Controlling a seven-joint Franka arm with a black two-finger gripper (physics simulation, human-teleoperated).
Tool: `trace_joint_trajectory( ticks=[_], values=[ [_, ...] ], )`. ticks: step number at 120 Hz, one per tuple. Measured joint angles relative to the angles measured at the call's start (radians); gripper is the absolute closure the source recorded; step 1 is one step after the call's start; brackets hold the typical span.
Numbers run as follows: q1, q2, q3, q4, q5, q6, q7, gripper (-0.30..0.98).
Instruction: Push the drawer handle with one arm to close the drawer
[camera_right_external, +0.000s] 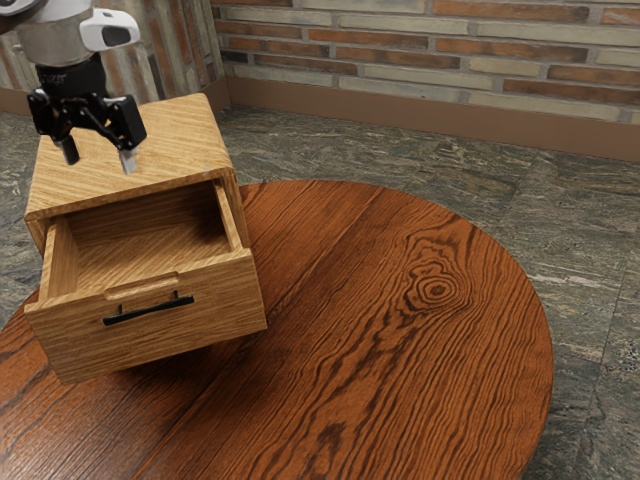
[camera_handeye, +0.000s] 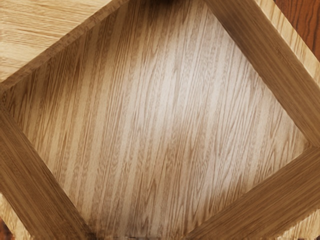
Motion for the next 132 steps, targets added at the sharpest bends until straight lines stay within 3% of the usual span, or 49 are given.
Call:
trace_joint_trajectory(
  ticks=[14, 25, 39, 46, 62, 76, 86, 100, 132],
  values=[
    [0.001, -0.032, 0.0, -0.02, 0.008, -0.028, -0.062, 0.0],
    [0.005, -0.158, -0.03, -0.099, 0.009, -0.041, -0.103, 0.0],
    [-0.016, -0.229, -0.037, -0.183, 0.007, -0.053, -0.15, 0.0],
    [-0.033, -0.254, -0.049, -0.195, -0.009, -0.056, -0.195, 0.13],
    [-0.029, -0.256, -0.061, -0.225, -0.096, -0.049, -0.332, 0.48],
    [0.196, -0.23, -0.219, -0.23, -0.189, -0.027, -0.435, 0.63],
    [0.29, -0.226, -0.291, -0.252, -0.265, -0.013, -0.495, 0.69],
    [0.306, -0.31, -0.343, -0.413, -0.354, 0.036, -0.567, 0.74],
    [0.362, -0.387, -0.429, -0.621, -0.455, 0.162, -0.667, 0.78]
  ],
)
